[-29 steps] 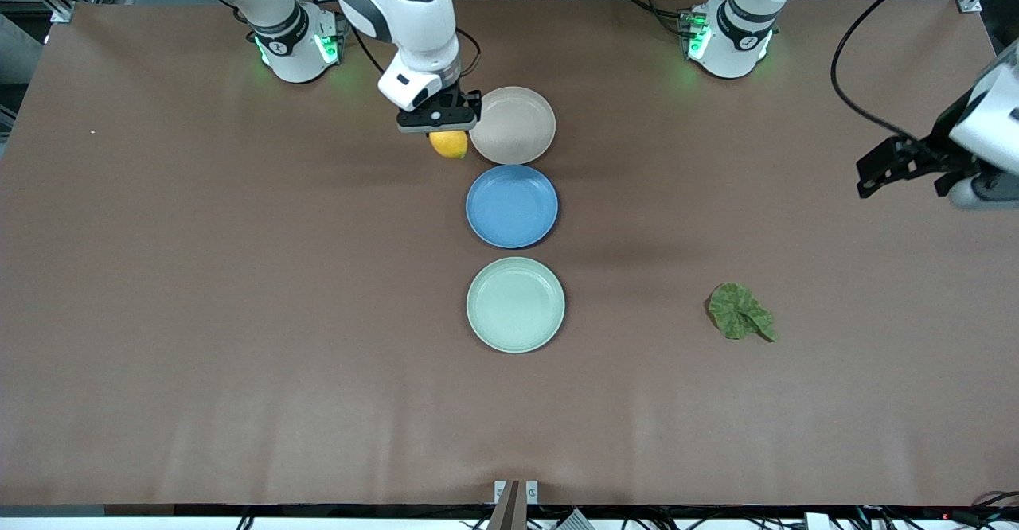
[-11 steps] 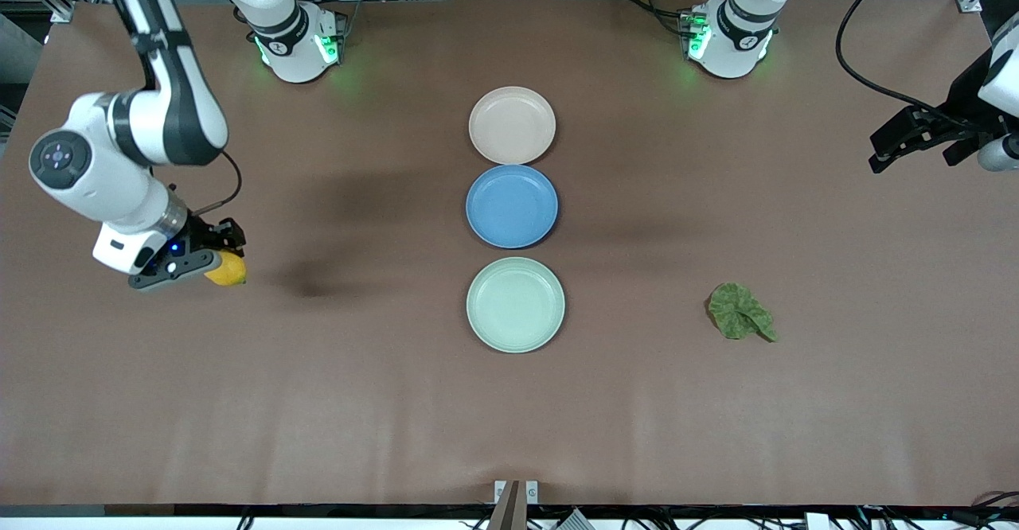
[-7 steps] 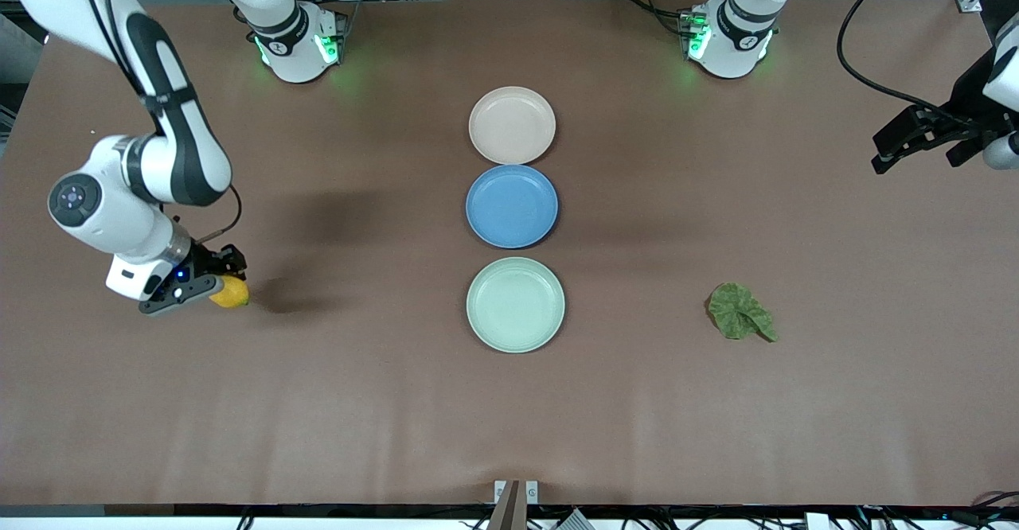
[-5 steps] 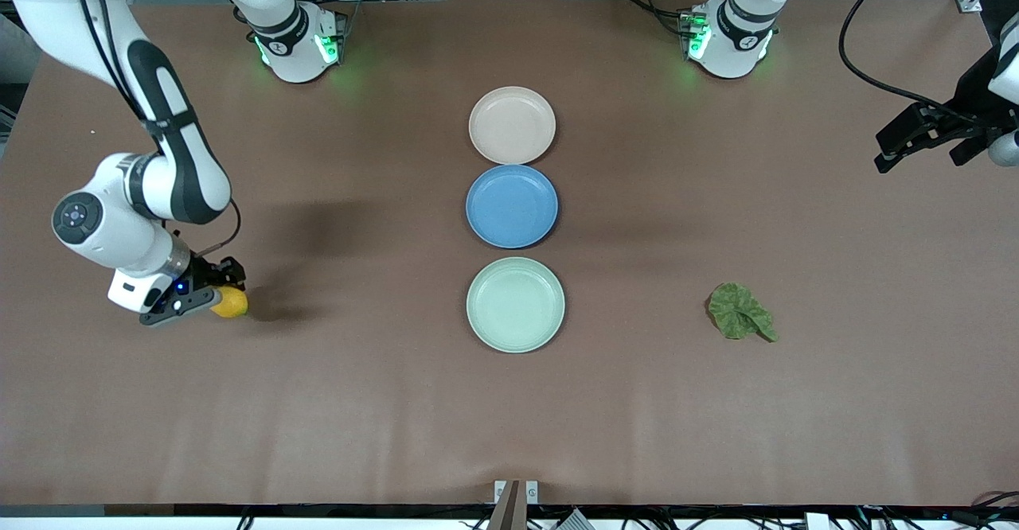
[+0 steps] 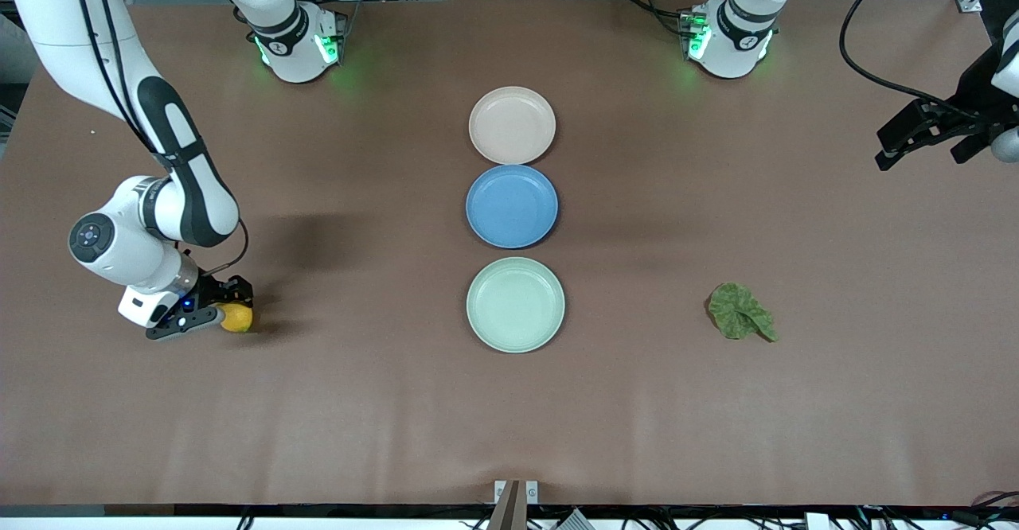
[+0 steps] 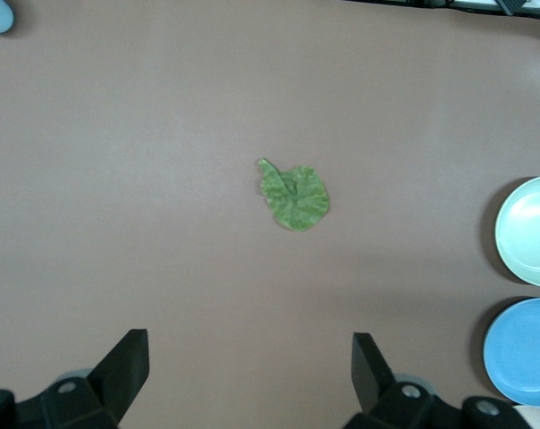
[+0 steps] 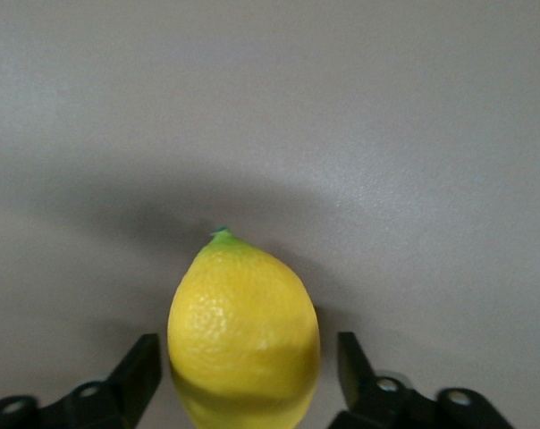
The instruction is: Pick lemon and lettuce from plates
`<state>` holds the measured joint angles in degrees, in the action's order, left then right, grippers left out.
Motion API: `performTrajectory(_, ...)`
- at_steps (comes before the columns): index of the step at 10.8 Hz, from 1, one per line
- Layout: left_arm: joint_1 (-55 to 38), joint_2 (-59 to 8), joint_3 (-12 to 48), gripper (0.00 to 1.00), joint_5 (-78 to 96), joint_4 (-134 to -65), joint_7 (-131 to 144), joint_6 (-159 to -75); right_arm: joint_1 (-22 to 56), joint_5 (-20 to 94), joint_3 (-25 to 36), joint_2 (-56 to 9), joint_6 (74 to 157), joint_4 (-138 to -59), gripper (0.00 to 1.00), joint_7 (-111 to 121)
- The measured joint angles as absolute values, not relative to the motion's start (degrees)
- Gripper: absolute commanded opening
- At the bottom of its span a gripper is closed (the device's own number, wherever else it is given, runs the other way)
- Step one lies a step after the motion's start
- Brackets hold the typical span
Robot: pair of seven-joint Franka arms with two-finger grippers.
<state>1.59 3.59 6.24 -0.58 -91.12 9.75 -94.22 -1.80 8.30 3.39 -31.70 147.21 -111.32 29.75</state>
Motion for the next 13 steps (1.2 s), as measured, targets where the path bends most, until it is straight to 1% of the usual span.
performTrajectory(2,1.6,3.6,6.2,1.0,0.3,-91.1,9.7,-94.1,-1.9,8.8,3.4,-30.2,140.5,-110.1,1.0,29.8)
performTrajectory(4,1.6,3.5,6.2,1.0,0.3,-91.1,9.7,-92.1,-2.0,8.9,3.4,-26.2,132.3,-110.0,1.0,29.7)
performTrajectory(5,1.6,3.5,6.2,1.0,0.3,-91.1,9.7,-91.3,-2.0,8.9,3.4,-24.4,130.4,-110.8,1.0,29.7)
performTrajectory(10,1.7,3.4,6.1,1.0,0.3,-91.1,9.7,-89.9,-2.0,8.9,3.2,-14.0,129.6,-122.7,1.0,29.7)
performTrajectory(11,1.7,3.4,6.1,1.0,0.3,-91.1,9.7,-89.8,-2.0,8.9,3.1,-12.4,128.7,-123.7,1.0,29.7)
performTrajectory(13,1.7,3.3,6.1,1.0,0.3,-91.0,9.7,-89.6,-2.0,8.9,3.0,-10.2,123.9,-122.3,1.0,29.7)
